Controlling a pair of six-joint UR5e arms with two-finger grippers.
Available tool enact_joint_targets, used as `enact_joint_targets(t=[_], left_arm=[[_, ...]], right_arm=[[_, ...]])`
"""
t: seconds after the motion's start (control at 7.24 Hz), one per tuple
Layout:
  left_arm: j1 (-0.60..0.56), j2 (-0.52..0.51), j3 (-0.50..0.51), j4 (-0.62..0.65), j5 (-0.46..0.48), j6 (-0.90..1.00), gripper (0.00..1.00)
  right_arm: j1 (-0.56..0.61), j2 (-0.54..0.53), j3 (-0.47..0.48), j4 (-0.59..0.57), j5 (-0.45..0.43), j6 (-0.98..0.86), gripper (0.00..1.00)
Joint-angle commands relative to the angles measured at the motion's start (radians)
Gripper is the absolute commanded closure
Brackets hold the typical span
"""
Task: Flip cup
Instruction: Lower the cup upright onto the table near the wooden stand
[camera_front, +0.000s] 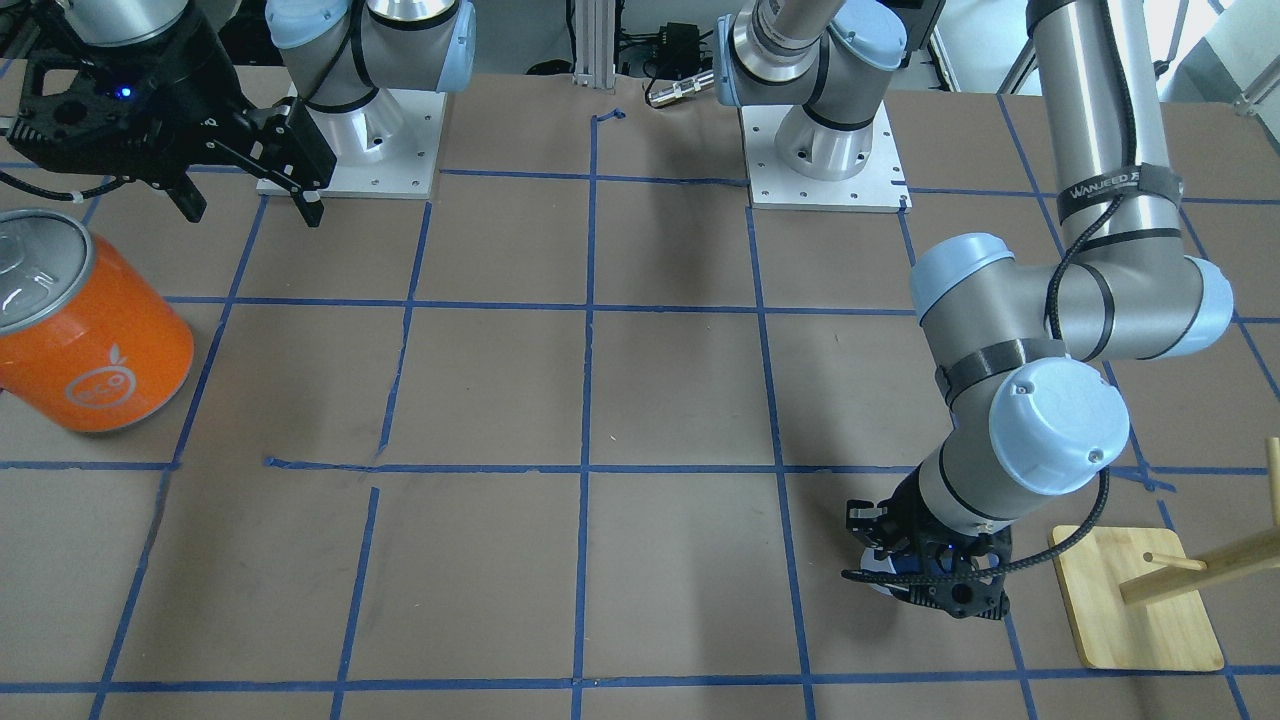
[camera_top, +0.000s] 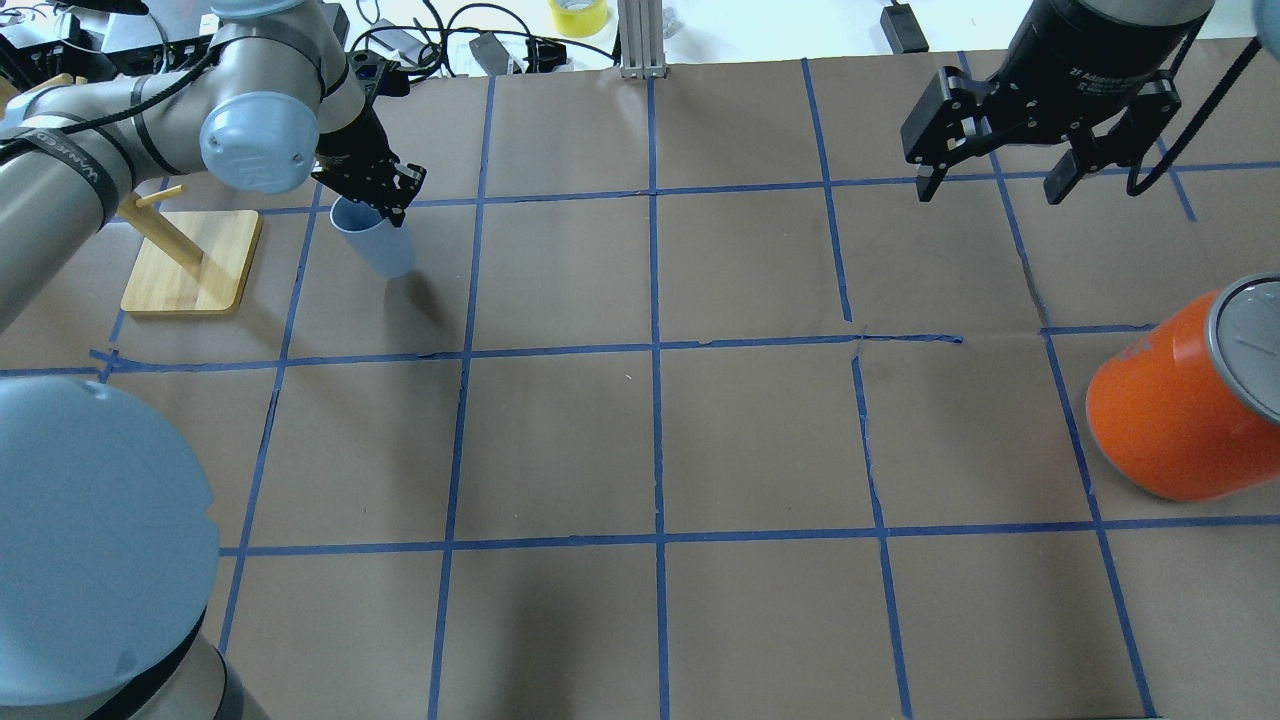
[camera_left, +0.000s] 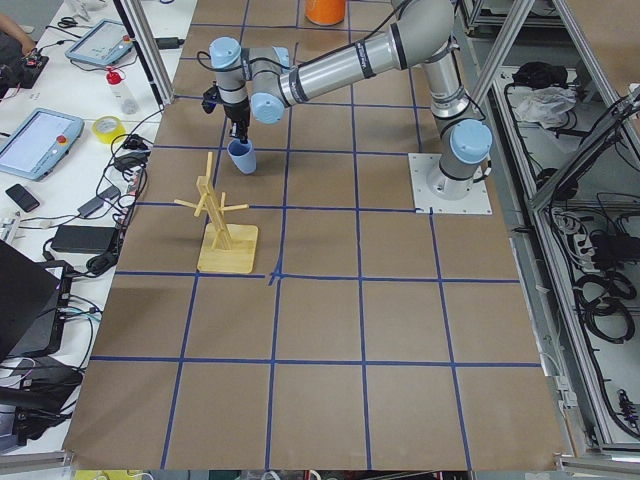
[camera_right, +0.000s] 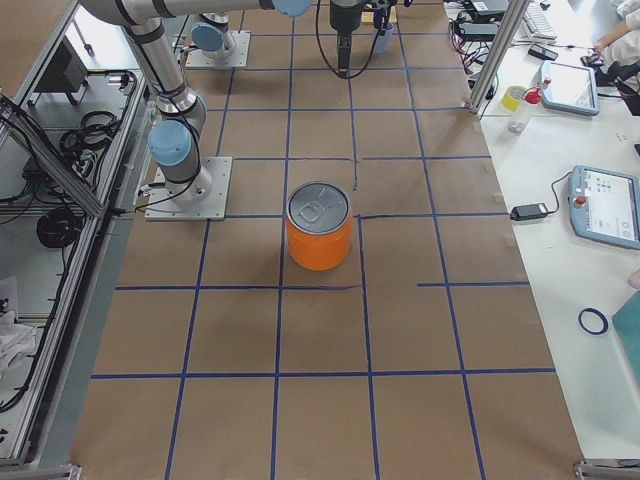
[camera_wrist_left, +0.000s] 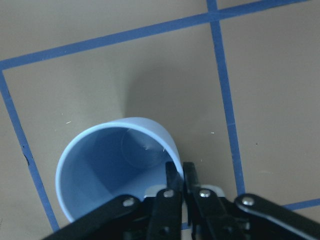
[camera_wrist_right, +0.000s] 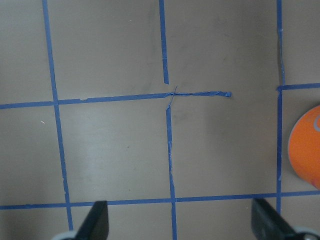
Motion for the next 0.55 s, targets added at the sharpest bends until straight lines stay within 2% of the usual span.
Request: enact_joint_targets(t=[0.0, 0.14, 0.41], left_arm=[[0.0, -0.02, -0.002, 0.004, 0.002, -0.004, 0.99], [0.001, -0.018, -0.005, 0.003, 0.008, -0.006, 0.49], [0.0, -0.005, -0.007, -0.011, 0.007, -0.007, 0.11]], right_arm=[[0.0, 0.001, 0.001, -0.007, 0.001, 0.0, 0.0], [0.0, 0.0, 0.001, -0.016, -0.005, 0.002, 0.0], [0.003, 0.001, 0.008, -0.087, 0.0, -0.003, 0.0]])
